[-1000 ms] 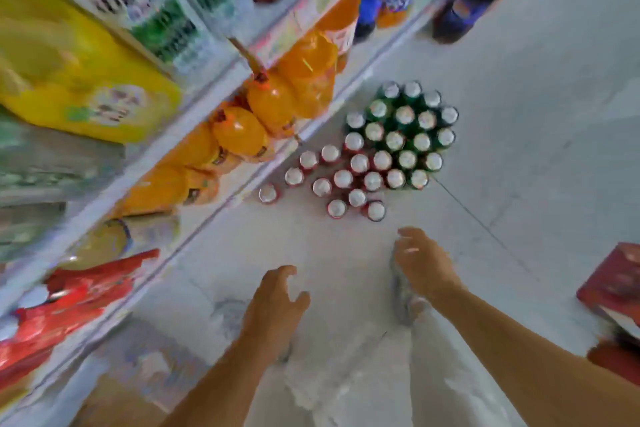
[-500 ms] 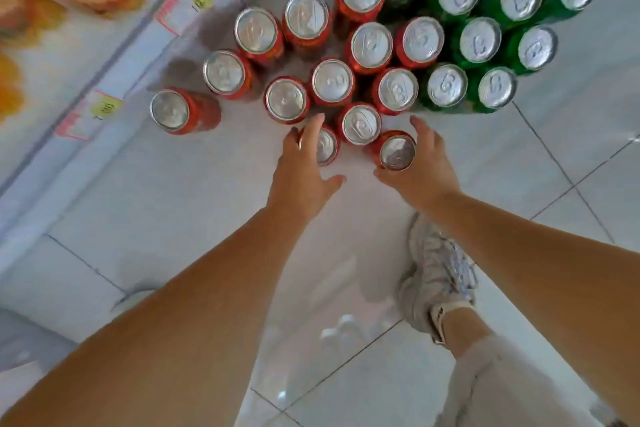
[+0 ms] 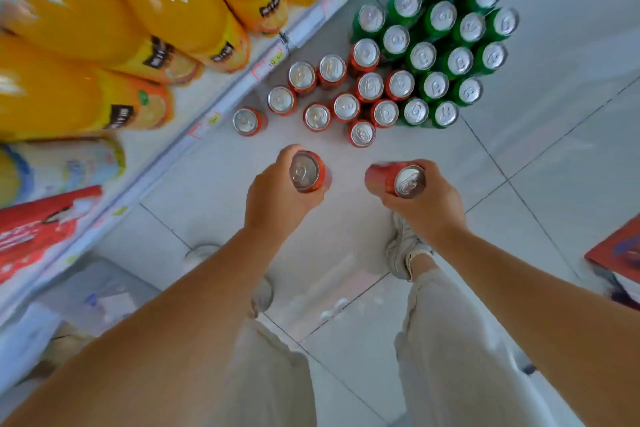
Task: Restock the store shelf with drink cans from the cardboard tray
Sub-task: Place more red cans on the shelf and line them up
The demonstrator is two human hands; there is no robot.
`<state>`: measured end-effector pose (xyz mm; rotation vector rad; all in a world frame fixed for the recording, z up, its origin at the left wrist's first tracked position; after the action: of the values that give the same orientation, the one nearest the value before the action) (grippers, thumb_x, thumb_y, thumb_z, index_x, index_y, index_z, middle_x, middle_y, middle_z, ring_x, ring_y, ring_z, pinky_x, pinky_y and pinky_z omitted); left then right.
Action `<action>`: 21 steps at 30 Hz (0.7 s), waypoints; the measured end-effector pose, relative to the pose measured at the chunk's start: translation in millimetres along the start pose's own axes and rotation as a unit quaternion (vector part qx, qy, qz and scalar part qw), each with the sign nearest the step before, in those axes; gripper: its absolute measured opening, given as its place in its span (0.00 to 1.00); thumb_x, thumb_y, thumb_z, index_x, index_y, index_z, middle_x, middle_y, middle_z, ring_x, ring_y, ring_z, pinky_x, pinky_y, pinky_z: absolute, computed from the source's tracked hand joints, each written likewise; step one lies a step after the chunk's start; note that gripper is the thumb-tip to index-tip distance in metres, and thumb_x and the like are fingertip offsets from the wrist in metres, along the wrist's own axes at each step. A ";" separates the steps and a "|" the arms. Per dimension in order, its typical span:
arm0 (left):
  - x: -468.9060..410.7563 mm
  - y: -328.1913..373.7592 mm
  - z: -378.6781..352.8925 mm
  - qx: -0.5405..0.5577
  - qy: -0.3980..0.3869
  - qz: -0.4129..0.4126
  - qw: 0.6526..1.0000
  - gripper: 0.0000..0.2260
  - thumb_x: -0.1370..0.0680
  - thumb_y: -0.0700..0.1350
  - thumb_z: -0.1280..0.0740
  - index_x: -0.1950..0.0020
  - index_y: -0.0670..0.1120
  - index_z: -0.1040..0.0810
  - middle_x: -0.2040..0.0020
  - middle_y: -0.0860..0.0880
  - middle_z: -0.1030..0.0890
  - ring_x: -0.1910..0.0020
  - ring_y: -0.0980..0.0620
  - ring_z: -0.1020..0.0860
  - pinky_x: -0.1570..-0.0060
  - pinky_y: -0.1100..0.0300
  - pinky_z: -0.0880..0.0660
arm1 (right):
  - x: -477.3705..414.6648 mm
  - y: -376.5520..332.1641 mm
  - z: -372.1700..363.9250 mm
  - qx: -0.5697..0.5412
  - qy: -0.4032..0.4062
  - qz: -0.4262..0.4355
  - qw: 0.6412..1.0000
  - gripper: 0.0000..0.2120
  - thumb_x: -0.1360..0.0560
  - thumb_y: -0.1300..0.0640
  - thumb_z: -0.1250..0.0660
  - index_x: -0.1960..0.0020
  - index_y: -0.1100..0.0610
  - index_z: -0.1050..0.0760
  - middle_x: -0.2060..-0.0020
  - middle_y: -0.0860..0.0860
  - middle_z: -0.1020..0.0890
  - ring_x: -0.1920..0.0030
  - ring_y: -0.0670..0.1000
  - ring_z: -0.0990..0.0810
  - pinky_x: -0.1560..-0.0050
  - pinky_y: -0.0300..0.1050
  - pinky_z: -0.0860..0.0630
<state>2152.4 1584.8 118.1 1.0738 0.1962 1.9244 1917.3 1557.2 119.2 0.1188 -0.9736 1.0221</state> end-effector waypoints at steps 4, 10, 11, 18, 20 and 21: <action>78.8 61.6 133.8 0.048 0.049 -0.039 0.997 0.32 0.34 0.53 0.21 0.32 0.54 0.28 0.42 0.52 0.18 0.42 0.48 0.21 0.46 0.58 0.26 | 113.1 -101.9 74.7 -0.026 0.000 0.076 0.997 0.29 0.37 0.46 0.22 0.40 0.45 0.29 0.54 0.43 0.19 0.52 0.48 0.20 0.52 0.43 0.24; 211.3 141.1 337.5 0.131 0.158 -0.147 0.968 0.32 0.35 0.47 0.20 0.33 0.53 0.27 0.40 0.57 0.21 0.41 0.58 0.22 0.41 0.65 0.27 | 292.7 -268.9 181.1 -0.084 0.033 0.232 0.969 0.28 0.37 0.51 0.21 0.43 0.43 0.30 0.58 0.37 0.21 0.59 0.31 0.23 0.65 0.22 0.32; 232.2 148.3 366.0 0.138 0.169 -0.161 0.962 0.32 0.34 0.46 0.20 0.33 0.55 0.27 0.40 0.57 0.21 0.41 0.59 0.23 0.41 0.64 0.26 | 321.9 -289.8 194.2 -0.102 0.044 0.256 0.960 0.28 0.37 0.52 0.21 0.43 0.43 0.30 0.58 0.36 0.21 0.58 0.30 0.23 0.65 0.23 0.31; 364.0 177.8 515.1 0.186 0.281 -0.233 0.912 0.32 0.36 0.47 0.20 0.36 0.61 0.27 0.42 0.60 0.20 0.44 0.65 0.22 0.43 0.65 0.25 | 481.0 -391.9 258.4 -0.217 0.079 0.400 0.887 0.31 0.36 0.59 0.21 0.41 0.52 0.35 0.56 0.41 0.23 0.63 0.30 0.23 0.62 0.24 0.30; 396.8 184.5 541.9 0.199 0.332 -0.259 0.885 0.33 0.39 0.53 0.21 0.35 0.58 0.27 0.41 0.59 0.22 0.43 0.65 0.24 0.42 0.68 0.28 | 508.9 -415.8 269.9 -0.230 0.061 0.442 0.865 0.31 0.37 0.59 0.21 0.41 0.52 0.35 0.55 0.46 0.22 0.62 0.32 0.22 0.63 0.26 0.28; 412.8 187.7 552.2 0.215 0.359 -0.270 0.867 0.33 0.40 0.56 0.24 0.36 0.57 0.27 0.41 0.59 0.22 0.43 0.66 0.24 0.43 0.71 0.29 | 520.0 -427.5 274.8 -0.225 0.053 0.468 0.853 0.31 0.37 0.57 0.20 0.42 0.50 0.34 0.54 0.47 0.21 0.62 0.35 0.21 0.65 0.28 0.27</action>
<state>2354.8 1644.3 800.8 0.4193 1.2554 1.6919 2153.4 1527.8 806.2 -0.8810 -1.1607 1.6179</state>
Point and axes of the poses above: each hand's wrist, its own x-axis away from the middle knuckle, its own z-axis out of the back of the hand, y = z × x, the point moved 4 cm from there along -x, towards the middle knuckle
